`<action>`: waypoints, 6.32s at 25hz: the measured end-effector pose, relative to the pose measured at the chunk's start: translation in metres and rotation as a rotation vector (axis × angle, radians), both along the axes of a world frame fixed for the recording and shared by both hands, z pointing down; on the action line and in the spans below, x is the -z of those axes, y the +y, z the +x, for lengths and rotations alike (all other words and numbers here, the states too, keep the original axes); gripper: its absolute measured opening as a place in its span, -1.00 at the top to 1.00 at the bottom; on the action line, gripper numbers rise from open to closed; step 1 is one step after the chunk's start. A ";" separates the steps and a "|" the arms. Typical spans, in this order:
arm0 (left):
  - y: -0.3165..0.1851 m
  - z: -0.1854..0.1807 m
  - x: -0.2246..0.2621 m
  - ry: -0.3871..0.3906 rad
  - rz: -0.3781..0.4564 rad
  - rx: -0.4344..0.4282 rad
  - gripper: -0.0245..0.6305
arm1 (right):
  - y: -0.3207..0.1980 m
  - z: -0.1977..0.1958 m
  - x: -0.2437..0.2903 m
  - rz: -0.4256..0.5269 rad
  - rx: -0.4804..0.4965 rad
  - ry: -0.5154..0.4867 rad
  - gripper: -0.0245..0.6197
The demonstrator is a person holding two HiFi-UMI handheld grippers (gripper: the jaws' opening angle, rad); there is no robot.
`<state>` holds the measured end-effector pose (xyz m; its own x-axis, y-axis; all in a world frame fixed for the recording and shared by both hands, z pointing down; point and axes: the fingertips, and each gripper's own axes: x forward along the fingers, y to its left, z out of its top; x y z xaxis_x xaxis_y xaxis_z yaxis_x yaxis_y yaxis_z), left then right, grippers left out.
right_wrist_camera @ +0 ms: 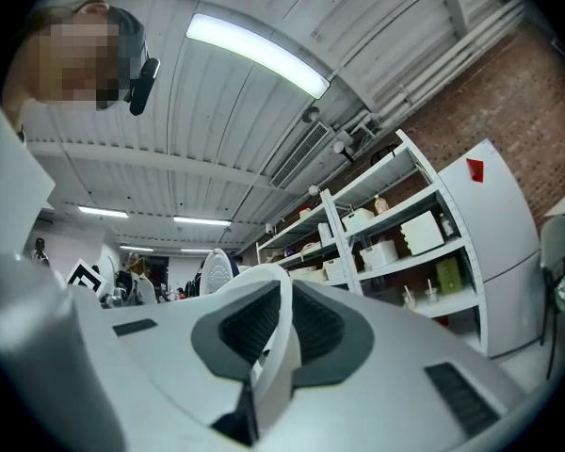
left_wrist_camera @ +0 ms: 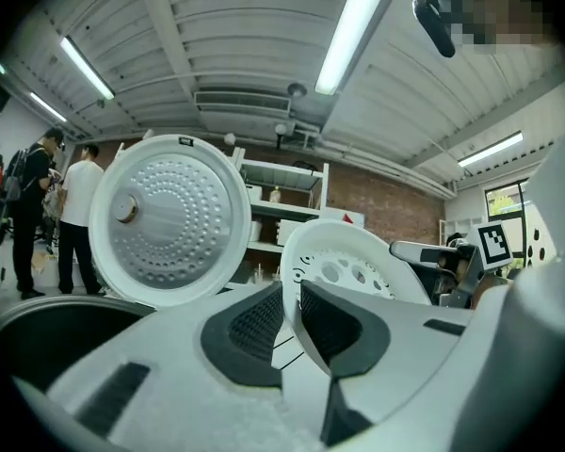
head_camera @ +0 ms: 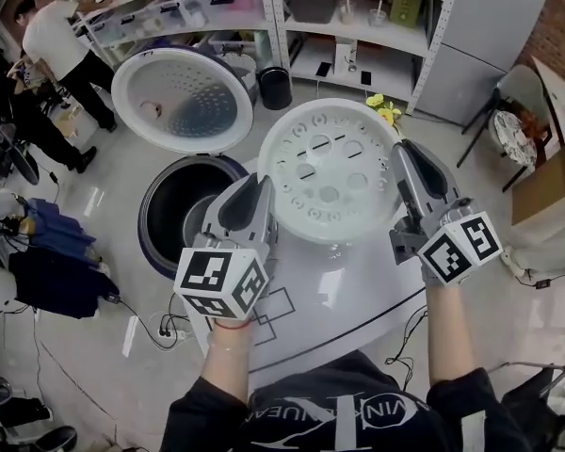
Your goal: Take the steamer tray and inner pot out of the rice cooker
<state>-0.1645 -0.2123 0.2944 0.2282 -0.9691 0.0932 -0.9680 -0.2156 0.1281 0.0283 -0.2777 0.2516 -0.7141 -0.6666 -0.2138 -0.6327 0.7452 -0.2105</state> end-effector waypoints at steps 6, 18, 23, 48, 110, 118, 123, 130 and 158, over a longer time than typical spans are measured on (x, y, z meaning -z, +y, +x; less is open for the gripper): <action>-0.017 0.039 -0.013 0.022 -0.025 -0.071 0.74 | -0.009 0.042 -0.015 -0.038 -0.080 -0.007 0.81; -0.067 0.097 -0.083 0.069 -0.170 -0.136 0.75 | -0.046 0.106 -0.089 -0.195 -0.182 0.023 0.82; -0.083 0.106 -0.123 0.066 -0.223 -0.120 0.75 | -0.061 0.115 -0.137 -0.278 -0.192 0.022 0.82; -0.154 0.087 -0.250 0.198 -0.455 0.030 0.78 | -0.138 0.100 -0.296 -0.623 -0.221 0.157 0.80; 0.014 0.039 -0.049 0.011 -0.067 0.097 0.62 | 0.012 -0.105 -0.094 -0.056 0.399 0.422 0.45; 0.059 -0.007 -0.008 0.047 0.014 0.180 0.62 | 0.035 -0.162 -0.079 -0.029 0.494 0.402 0.45; 0.086 -0.055 0.000 -0.016 0.021 0.289 0.62 | 0.049 -0.189 -0.076 -0.033 0.532 0.396 0.45; 0.130 -0.134 -0.016 -0.092 -0.034 0.501 0.62 | 0.062 -0.225 -0.092 -0.065 0.575 0.409 0.45; 0.112 -0.225 -0.086 0.058 -0.248 0.449 0.36 | 0.039 -0.271 -0.136 -0.309 0.491 0.482 0.43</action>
<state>-0.3895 -0.1000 0.3809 -0.1934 -0.9231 0.3324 -0.9480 0.2631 0.1793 -0.2427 -0.2385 0.3871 -0.9119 -0.2261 0.3424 -0.3176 0.9174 -0.2399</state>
